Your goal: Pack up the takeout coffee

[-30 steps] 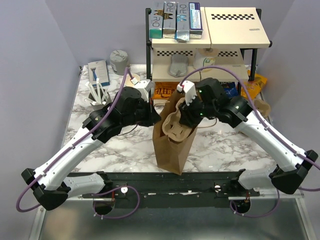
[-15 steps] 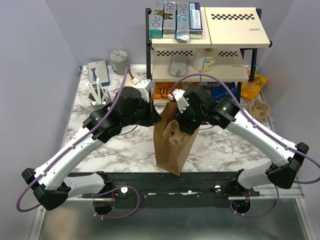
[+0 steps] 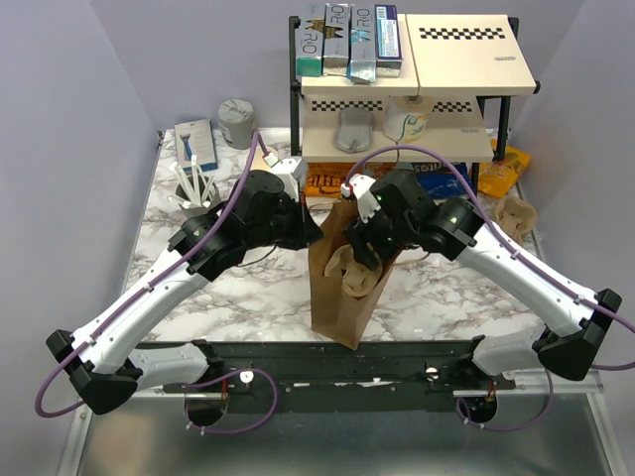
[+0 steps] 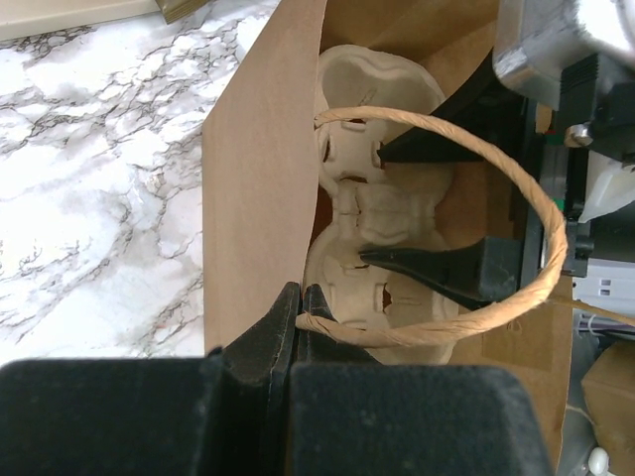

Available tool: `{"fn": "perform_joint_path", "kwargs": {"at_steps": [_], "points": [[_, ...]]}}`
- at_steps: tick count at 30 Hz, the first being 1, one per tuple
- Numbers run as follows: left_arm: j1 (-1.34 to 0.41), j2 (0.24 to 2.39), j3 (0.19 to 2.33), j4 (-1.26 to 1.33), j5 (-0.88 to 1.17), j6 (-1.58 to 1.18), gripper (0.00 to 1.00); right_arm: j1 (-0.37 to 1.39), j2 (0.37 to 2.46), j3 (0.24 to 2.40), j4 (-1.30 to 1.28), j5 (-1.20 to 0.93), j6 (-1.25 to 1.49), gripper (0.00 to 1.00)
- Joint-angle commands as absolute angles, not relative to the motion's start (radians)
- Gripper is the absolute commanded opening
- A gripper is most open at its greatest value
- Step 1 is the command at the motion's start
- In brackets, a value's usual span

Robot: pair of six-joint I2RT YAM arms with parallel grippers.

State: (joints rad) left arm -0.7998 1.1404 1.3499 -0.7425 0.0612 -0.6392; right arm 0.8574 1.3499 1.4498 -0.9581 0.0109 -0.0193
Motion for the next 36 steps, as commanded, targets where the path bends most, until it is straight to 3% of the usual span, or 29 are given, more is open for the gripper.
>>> {"fn": "perform_joint_path", "kwargs": {"at_steps": [1, 4, 15, 18, 36], "points": [[-0.798, 1.155, 1.371, -0.759, 0.081, -0.634, 0.0, 0.861, 1.319, 1.445, -0.934, 0.04, -0.005, 0.79], [-0.798, 1.154, 1.37, -0.759, 0.081, -0.632, 0.0, 0.861, 1.307, 1.443, -0.919, 0.043, -0.002, 0.86], [-0.798, 1.151, 1.368, -0.758, 0.078, -0.634, 0.0, 0.862, 1.253, 1.425, -0.882, 0.008, -0.002, 0.88], [-0.798, 1.15, 1.365, -0.761, 0.074, -0.634, 0.0, 0.862, 1.239, 1.413, -0.873, -0.02, -0.002, 1.0], [-0.801, 1.157, 1.384, -0.703, 0.092, -0.641, 0.0, 0.862, 1.321, 1.405, -0.862, -0.071, 0.012, 1.0]]}}
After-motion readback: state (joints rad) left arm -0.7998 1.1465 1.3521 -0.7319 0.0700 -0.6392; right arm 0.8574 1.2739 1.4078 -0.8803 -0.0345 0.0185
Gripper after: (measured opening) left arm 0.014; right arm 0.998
